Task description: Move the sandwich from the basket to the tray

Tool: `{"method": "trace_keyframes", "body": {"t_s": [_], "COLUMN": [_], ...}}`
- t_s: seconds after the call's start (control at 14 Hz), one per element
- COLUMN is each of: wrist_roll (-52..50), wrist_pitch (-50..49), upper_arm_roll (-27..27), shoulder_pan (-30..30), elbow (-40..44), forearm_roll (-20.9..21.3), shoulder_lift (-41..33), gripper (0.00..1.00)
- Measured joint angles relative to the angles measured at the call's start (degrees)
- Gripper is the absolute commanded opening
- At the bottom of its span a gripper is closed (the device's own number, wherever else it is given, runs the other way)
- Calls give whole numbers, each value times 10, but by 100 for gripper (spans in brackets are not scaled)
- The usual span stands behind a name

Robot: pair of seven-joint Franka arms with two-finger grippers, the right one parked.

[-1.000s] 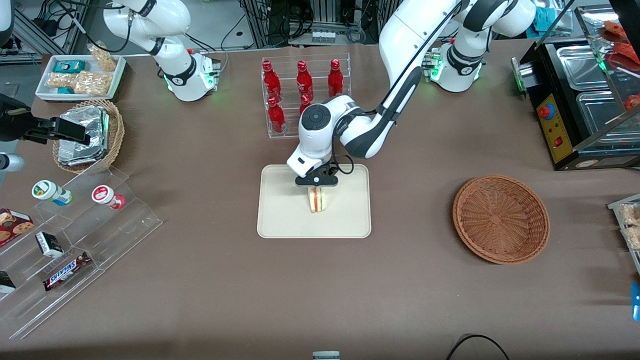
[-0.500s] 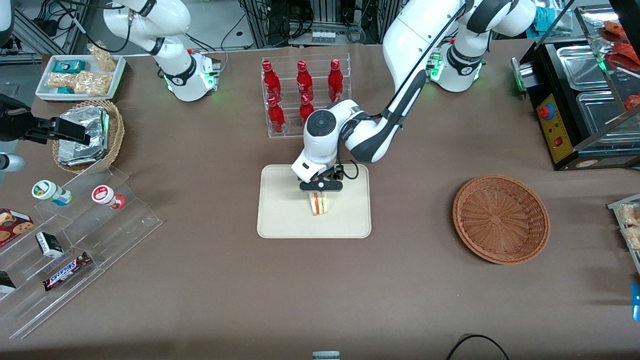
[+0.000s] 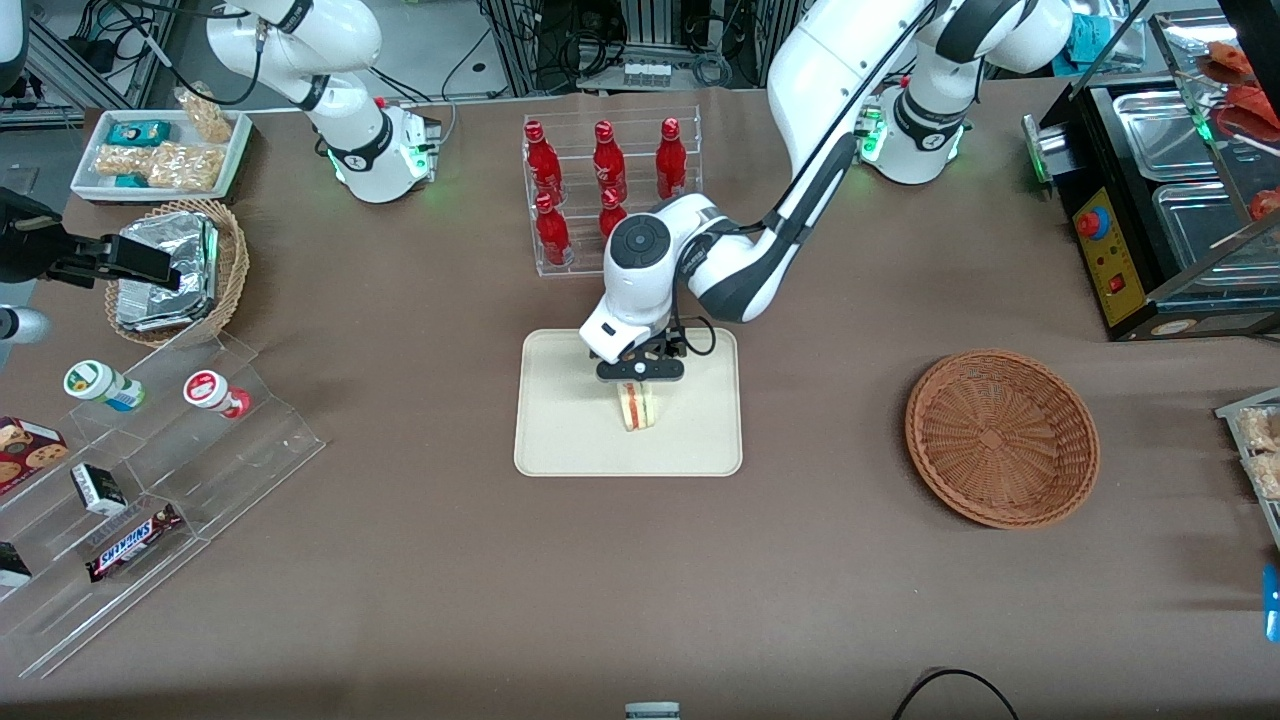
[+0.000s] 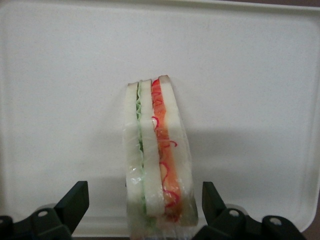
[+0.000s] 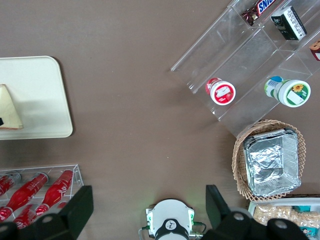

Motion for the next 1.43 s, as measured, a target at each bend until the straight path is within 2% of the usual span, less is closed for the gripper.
{"method": "trace_keyframes", "body": {"t_s": [0.21,0.79,1.07,1.43], "wrist_roll": [-9,2,91,219], "wrist_pitch": [-60,-177,-314,-422], "upper_arm_roll": [2,4,7,9], "shoulder_pan": [7,77,158,280], "elbow": [6,7,7,6], "forearm_roll": [-3,-30,-32,-41], "shoulder_lift": [-39,-136,-196,-252], "gripper": [100,100,100,100]}}
